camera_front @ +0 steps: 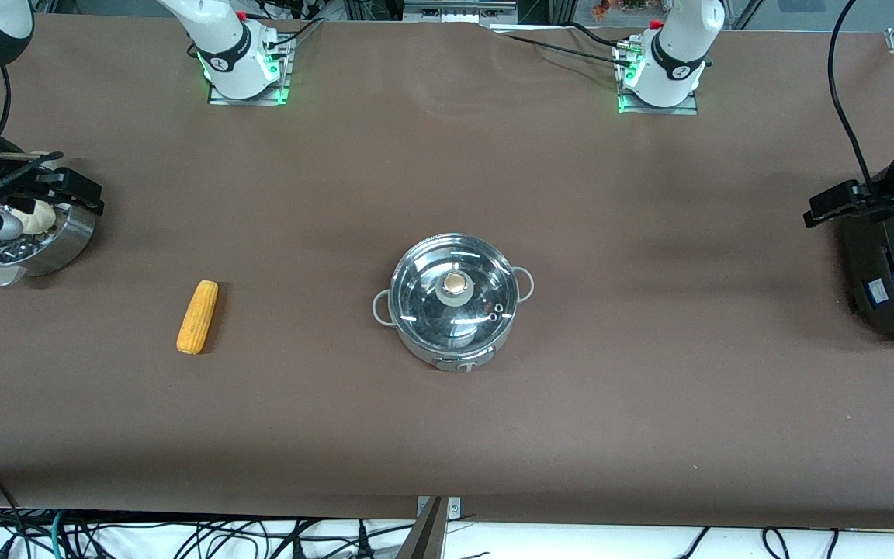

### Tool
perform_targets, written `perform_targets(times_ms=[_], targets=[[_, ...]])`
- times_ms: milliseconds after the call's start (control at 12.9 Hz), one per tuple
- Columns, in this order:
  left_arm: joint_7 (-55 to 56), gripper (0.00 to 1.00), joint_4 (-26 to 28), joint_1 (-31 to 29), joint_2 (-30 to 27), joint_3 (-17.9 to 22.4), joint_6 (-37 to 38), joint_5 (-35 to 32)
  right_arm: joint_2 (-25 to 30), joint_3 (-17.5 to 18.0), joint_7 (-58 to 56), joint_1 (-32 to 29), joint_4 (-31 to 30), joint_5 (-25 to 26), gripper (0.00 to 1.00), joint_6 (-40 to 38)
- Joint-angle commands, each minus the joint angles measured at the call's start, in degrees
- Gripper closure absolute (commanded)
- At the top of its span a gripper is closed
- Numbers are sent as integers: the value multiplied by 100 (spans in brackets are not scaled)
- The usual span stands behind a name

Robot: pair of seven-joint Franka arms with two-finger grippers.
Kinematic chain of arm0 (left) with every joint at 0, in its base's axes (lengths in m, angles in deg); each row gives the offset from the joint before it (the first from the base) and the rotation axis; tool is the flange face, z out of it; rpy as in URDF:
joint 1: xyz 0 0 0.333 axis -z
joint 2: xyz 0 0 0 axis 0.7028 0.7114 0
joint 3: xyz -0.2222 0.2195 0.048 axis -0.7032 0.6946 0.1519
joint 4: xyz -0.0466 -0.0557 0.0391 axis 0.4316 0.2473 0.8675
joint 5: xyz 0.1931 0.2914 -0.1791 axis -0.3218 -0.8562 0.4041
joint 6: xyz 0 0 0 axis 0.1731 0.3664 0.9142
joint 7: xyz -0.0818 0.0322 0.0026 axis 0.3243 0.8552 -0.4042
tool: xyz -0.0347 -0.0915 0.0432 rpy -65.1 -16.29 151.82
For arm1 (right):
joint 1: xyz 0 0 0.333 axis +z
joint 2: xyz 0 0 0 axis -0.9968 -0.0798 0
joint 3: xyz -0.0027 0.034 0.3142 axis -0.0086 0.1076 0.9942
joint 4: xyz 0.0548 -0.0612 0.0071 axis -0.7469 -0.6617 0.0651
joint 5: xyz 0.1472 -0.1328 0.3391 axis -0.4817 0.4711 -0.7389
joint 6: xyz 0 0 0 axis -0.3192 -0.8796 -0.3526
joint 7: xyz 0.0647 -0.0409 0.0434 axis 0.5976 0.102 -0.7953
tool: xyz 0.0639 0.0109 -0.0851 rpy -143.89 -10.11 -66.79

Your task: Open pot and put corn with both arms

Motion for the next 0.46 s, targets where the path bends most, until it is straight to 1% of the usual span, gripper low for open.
perform_targets(times_ms=[0, 387], targets=[[-138, 0, -85, -33, 3, 7, 43, 126, -78, 48, -54, -65, 184, 30, 0, -111], [-138, 0, -76, -33, 3, 7, 43, 126, -69, 48, -37, -48, 184, 3, 0, -111]])
